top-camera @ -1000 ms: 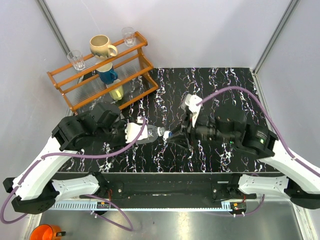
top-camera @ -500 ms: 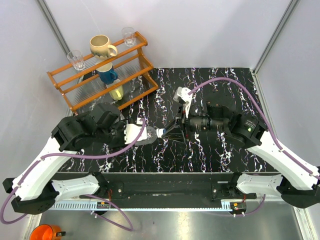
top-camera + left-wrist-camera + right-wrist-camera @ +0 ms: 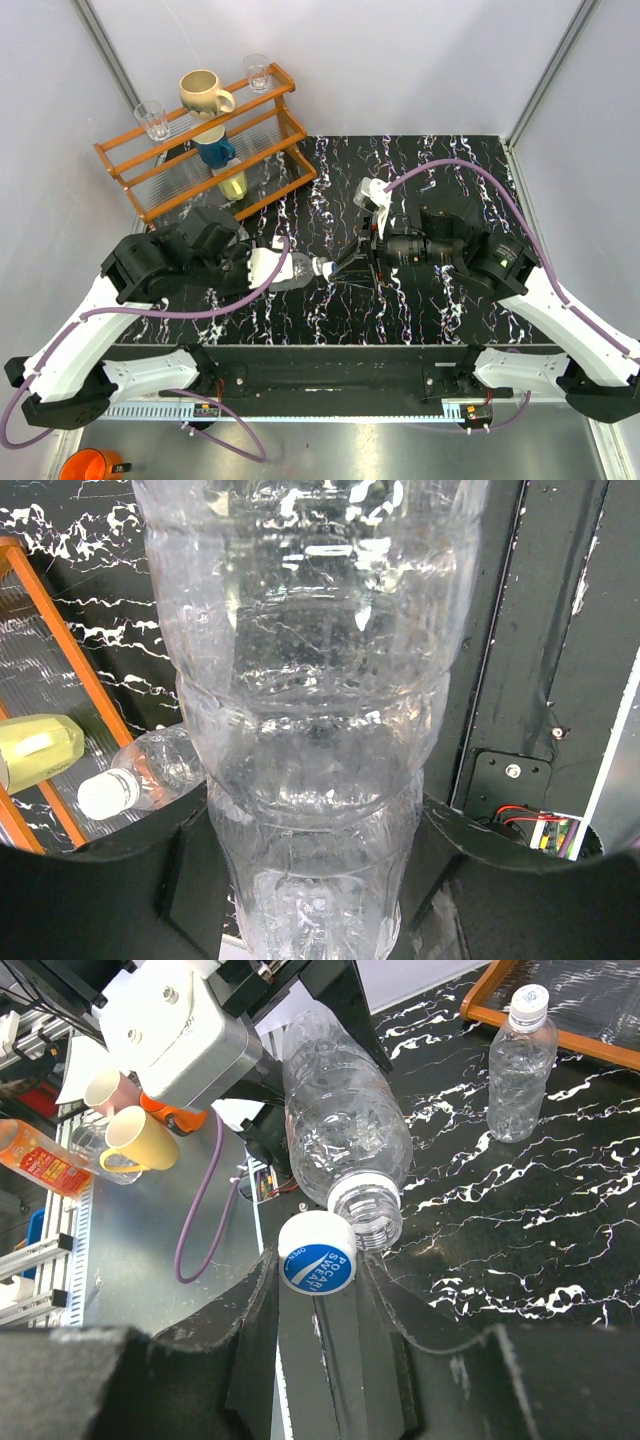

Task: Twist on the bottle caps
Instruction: Screw the bottle cap onto the plastic bottle.

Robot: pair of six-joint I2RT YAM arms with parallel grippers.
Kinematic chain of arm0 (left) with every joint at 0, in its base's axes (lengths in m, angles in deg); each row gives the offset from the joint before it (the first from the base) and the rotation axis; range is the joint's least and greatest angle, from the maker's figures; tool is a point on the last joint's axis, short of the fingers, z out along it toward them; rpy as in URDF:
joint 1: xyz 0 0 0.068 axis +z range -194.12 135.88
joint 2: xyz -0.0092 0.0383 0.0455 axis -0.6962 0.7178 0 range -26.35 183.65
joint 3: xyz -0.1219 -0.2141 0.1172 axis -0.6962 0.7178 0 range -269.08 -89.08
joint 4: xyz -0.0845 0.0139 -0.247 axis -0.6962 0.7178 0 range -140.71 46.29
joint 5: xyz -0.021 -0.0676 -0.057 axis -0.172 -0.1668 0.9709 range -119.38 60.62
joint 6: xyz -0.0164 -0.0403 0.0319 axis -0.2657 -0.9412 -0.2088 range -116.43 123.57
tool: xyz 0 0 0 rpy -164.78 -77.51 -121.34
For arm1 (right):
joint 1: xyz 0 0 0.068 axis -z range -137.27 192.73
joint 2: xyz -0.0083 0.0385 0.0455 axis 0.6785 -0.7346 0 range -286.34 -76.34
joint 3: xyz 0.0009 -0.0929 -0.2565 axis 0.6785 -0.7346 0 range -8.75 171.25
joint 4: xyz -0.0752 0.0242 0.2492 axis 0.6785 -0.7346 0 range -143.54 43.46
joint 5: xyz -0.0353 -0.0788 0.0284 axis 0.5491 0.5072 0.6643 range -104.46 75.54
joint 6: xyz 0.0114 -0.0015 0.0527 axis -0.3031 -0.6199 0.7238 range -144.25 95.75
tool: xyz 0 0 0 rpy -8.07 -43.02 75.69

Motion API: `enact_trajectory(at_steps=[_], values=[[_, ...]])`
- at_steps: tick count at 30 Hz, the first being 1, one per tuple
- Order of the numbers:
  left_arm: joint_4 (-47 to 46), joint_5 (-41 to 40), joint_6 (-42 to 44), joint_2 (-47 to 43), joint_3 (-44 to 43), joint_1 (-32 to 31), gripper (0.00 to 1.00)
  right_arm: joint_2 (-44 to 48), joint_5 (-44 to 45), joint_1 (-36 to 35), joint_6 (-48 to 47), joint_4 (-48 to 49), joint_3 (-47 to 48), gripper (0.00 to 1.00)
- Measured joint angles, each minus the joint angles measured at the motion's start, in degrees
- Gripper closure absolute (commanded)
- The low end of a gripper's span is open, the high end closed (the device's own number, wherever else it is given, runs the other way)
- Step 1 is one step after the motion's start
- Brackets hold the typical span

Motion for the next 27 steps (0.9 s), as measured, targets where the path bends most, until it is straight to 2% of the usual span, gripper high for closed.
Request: enact_trajectory(at_steps=[15, 27], values=[[0.0, 0.7, 0.0, 0.1, -0.2, 0.0, 0.59, -0.4, -0.2, 2.6, -0.5, 1.1, -1.9, 0.81], [1.1, 0.9, -0.9, 1.3, -0.7, 0.3, 0.59, -0.6, -1.7, 3.3, 0.9, 6.6, -5.2, 0.83]])
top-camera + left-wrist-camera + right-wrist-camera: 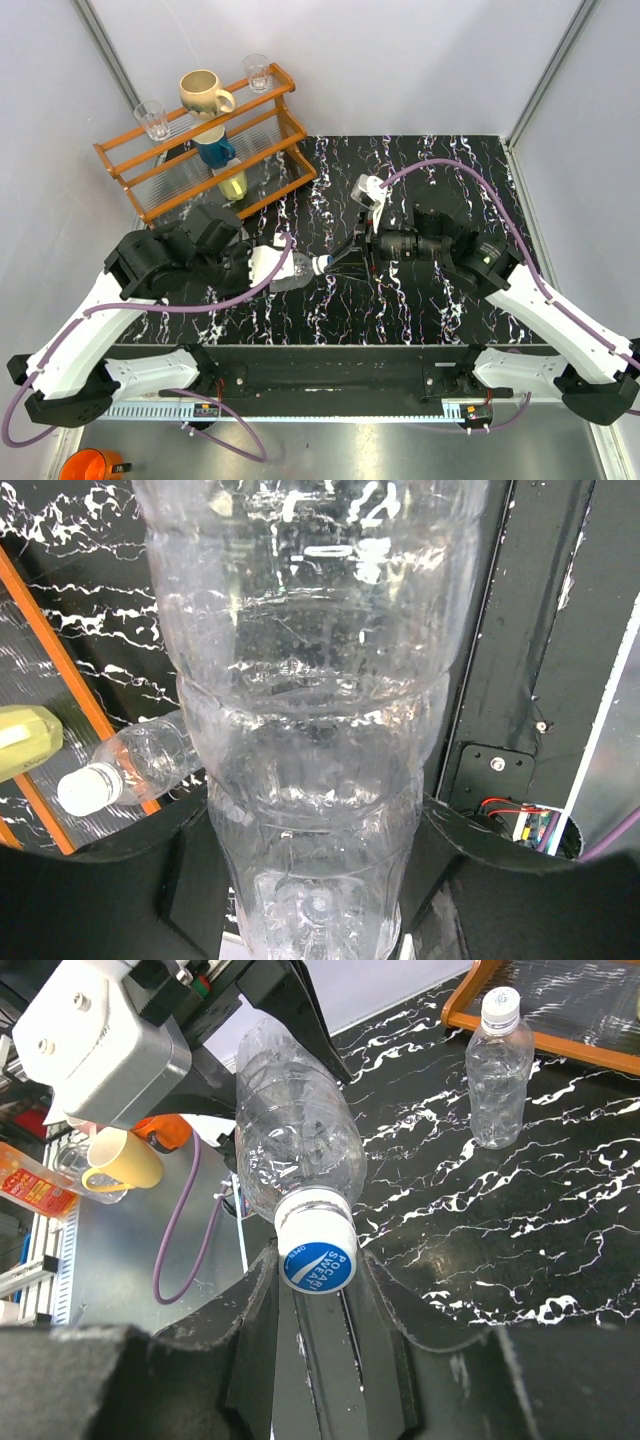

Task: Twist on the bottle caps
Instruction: Screw the bottle cap onto the plastic bottle.

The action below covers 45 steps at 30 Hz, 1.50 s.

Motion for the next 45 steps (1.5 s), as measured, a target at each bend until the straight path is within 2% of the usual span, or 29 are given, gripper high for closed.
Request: enact_trajectory(at_steps=[13, 22, 32, 45], values=[[3.0, 5.2, -3.2, 0.7, -1.8, 3.5, 0.64, 5.2, 0.3, 0.3, 8.3, 17.0, -11.3, 0.84], [3.0, 7.9, -3.9, 1.3, -3.5, 3.8, 0.64, 6.6, -0.1, 0.5, 10.7, 19.5, -11.9, 0.83], [7.3, 3.7, -3.4, 1.7, -3.7, 3.5, 0.63, -0.4, -6.0, 1.1, 10.8, 14.4, -7.0, 0.83], [8.6, -0.9, 0.7, 1.7, -3.8, 0.5, 0.62, -3.8, -12.6, 1.4, 11.0, 10.1, -4.3, 0.84]])
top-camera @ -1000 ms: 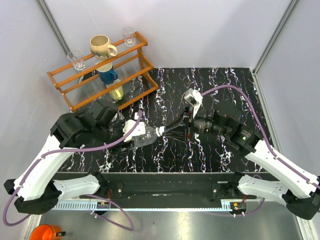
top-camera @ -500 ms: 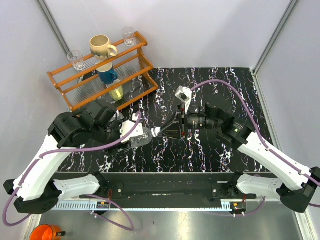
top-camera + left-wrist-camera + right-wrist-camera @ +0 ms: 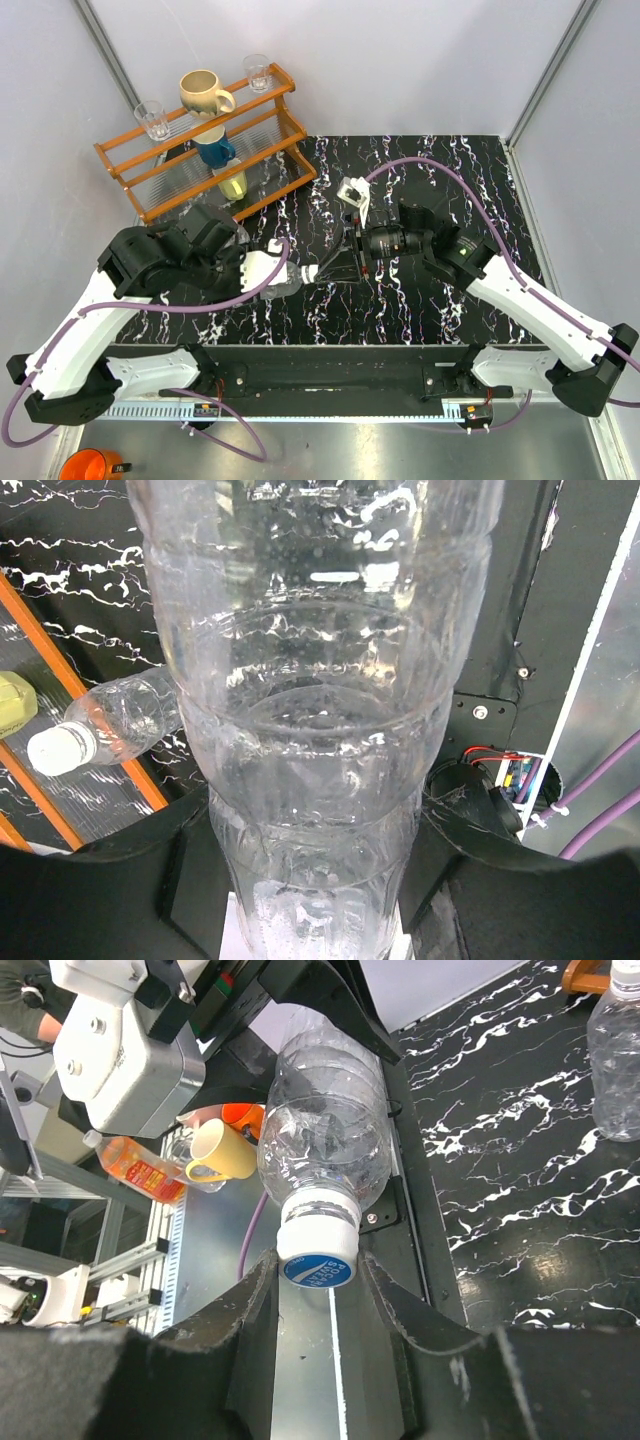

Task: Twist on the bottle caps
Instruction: Screw the bottle cap onto the plastic bottle.

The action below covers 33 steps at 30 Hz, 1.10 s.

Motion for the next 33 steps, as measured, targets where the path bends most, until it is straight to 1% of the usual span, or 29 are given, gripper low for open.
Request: enact_trajectory(at_steps=[9, 15, 20, 27, 33], values=[[0.5, -0.8, 1.3, 0.1, -0.2, -0.9, 0.62, -0.7, -2.8, 0.1, 1.2, 0.2, 0.0, 0.84], [2.2, -2.3, 2.2, 0.2, -0.5, -1.6, 0.62, -3.2, -6.8, 0.1, 2.3, 0.4, 0.6, 0.84], [3.0, -3.8, 2.7, 0.4, -0.5, -2.0, 0.62, -5.7, -8.7, 0.2, 1.7, -2.5, 3.0, 0.86], [2.4, -6.8, 2.7, 1.2, -0.3, -2.5, 0.61, -8.3, -7.1, 0.2, 1.0, -8.8, 8.3, 0.87], [0.2, -10.0, 2.7, 1.9, 1.3, -3.3, 0.61, -9.3, -3.0, 0.1, 0.7, -14.4, 11.6, 0.88]])
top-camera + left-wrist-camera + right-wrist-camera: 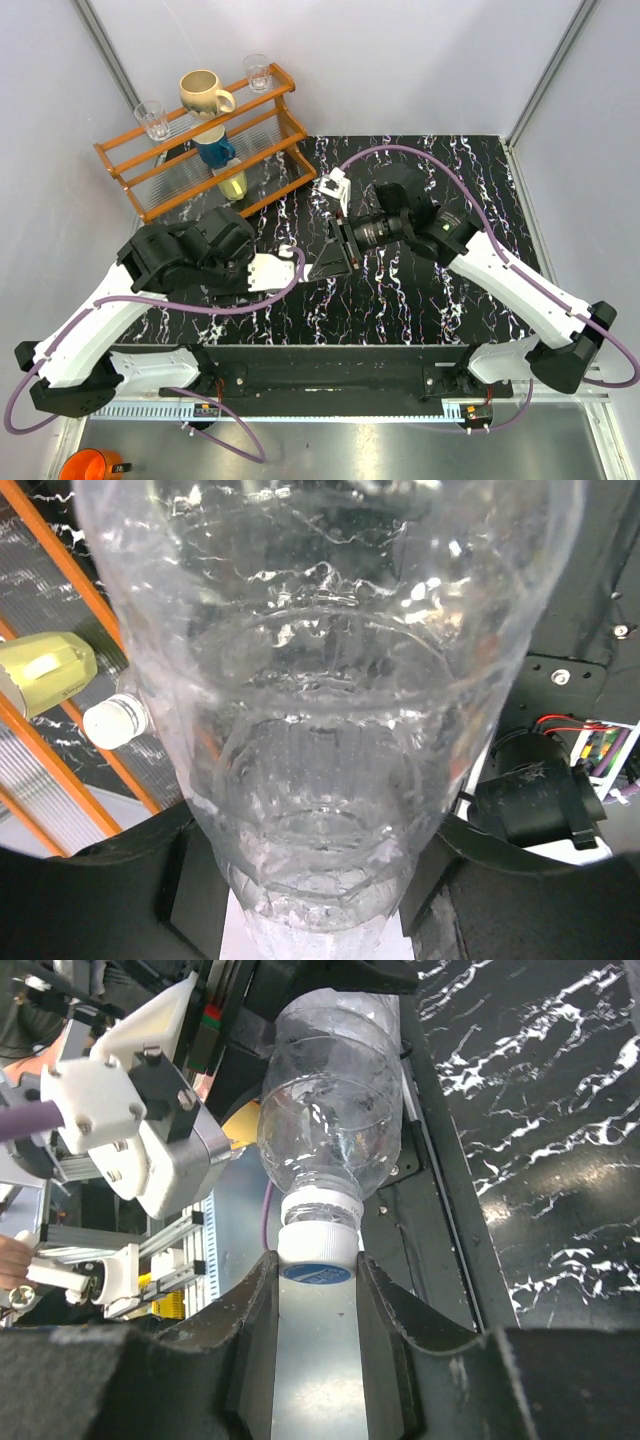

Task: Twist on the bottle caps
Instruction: Screw the bottle cap onto the plastic bottle.

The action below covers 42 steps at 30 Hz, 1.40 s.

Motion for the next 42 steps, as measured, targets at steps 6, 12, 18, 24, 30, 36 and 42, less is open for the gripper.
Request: enact_trajectory(at_steps=[6, 12, 18, 24, 30, 36, 42], values=[[-0.9, -3.2, 0.0, 1.1, 1.0, -0.6, 0.61, -2.1, 3.8, 0.0, -0.5, -6.2, 3.5, 0.88], [0.9, -3.6, 0.1, 2.4, -1.0, -0.6, 0.59, -2.7, 4.3, 0.0, -0.3, -7.6, 4.0, 0.89], [3.3, -3.7, 0.1, 2.5, -5.6, -0.6, 0.6, -1.0, 3.6, 0.0, 2.6, -2.5, 2.1, 0.89], [3.3, -4.0, 1.4, 1.7, -9.9, -0.6, 0.59, 1.4, 2.7, 0.1, 7.8, 5.0, -1.6, 0.89], [3.3, -4.5, 2.5, -0.2, -11.6, -0.6, 0.62, 1.4, 0.3, 0.1, 13.9, 11.6, -5.0, 0.9], [3.3, -7.6, 3.5, -1.1, -11.7, -1.8, 0.65, 1.5, -0.7, 0.2, 21.4, 21.4, -9.9, 0.9], [3.2, -13.5, 4.9, -2.0, -11.9, -3.9, 0.68, 0.9, -0.9, 0.4, 30.8, 33.6, -13.9, 0.91]])
